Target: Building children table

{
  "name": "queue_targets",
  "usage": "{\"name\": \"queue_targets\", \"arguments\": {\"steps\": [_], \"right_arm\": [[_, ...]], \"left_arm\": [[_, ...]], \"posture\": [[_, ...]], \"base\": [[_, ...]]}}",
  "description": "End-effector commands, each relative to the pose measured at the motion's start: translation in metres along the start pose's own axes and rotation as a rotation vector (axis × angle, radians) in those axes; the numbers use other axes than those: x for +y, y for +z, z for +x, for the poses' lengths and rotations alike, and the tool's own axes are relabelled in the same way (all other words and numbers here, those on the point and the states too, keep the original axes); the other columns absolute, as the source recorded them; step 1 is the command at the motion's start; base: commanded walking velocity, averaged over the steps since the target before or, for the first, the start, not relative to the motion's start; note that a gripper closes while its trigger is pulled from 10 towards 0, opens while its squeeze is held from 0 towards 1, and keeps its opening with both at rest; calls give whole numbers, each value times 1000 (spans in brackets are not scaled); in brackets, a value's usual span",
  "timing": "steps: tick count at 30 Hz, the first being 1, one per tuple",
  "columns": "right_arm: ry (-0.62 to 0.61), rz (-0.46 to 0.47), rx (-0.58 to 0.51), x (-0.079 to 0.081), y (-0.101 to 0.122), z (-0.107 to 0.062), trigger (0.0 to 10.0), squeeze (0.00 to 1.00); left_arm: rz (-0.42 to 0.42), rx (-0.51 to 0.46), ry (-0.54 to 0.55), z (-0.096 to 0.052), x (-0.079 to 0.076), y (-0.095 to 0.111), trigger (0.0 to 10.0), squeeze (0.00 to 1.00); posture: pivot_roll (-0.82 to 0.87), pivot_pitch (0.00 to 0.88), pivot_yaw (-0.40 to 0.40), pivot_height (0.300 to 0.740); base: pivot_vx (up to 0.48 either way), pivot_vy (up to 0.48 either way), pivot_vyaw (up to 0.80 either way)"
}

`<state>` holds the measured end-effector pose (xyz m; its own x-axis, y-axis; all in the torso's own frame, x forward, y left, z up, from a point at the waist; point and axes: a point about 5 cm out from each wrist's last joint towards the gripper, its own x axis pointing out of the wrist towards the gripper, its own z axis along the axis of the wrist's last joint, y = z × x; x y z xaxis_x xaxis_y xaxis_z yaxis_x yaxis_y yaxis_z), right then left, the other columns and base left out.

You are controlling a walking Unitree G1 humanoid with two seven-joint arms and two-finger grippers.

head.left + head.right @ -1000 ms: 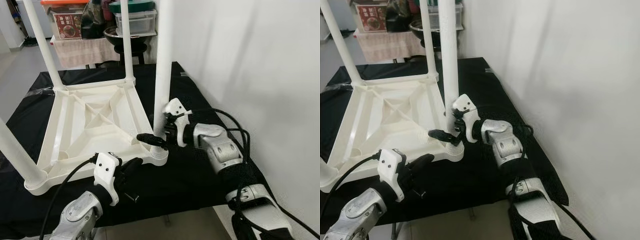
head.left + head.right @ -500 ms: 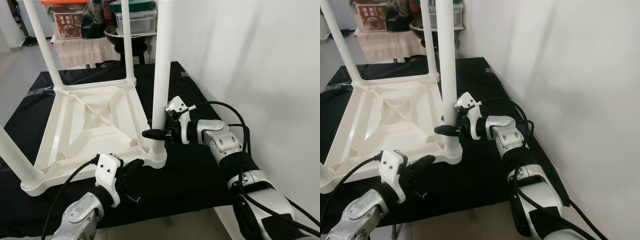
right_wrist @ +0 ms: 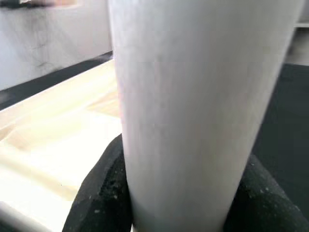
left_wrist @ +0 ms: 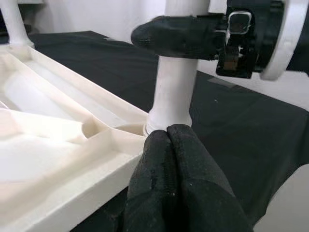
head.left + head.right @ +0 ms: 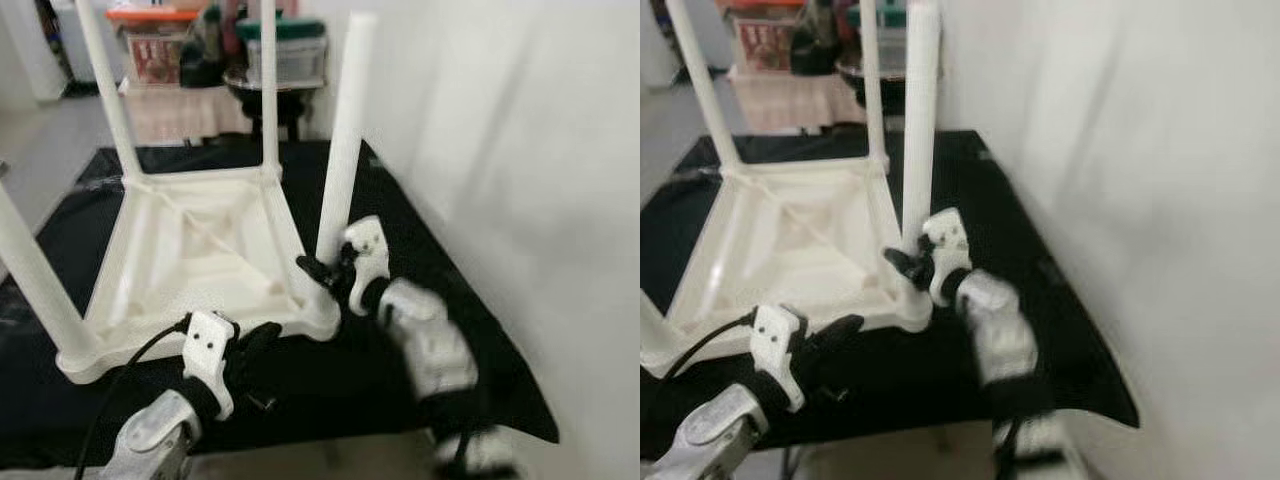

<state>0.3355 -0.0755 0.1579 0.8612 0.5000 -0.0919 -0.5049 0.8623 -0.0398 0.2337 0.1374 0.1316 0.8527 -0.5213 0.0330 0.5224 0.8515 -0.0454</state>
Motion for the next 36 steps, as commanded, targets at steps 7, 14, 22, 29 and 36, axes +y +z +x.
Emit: {"name": "queue_targets", "arguments": {"steps": [7,14,22,29,36], "right_arm": [[-98,57,142,-16,-26,6,0,0],[282,93,60,-3,-2,8,10000,1000],[585,-126,90,-19,8,-1,10000,0],[531,-133,117,-40,16,18,10000,0],[599,-115,110,-34,18,21,10000,0]], "left_arm": [[5,15,3,3,7,-3,10000,0],[18,22,11,5,9,-4,10000,0],[16,28,-5,5,6,-4,10000,0],[16,26,-5,2,2,-4,10000,0],[12,24,-4,-1,0,-3,10000,0]], "posture": [[-4,0,-25,740],[22,0,-21,740],[30,0,-31,740],[71,0,-45,740],[84,0,-45,740]], "base": [[0,0,0],[0,0,0],[0,0,0],[0,0,0],[0,0,0]]}}
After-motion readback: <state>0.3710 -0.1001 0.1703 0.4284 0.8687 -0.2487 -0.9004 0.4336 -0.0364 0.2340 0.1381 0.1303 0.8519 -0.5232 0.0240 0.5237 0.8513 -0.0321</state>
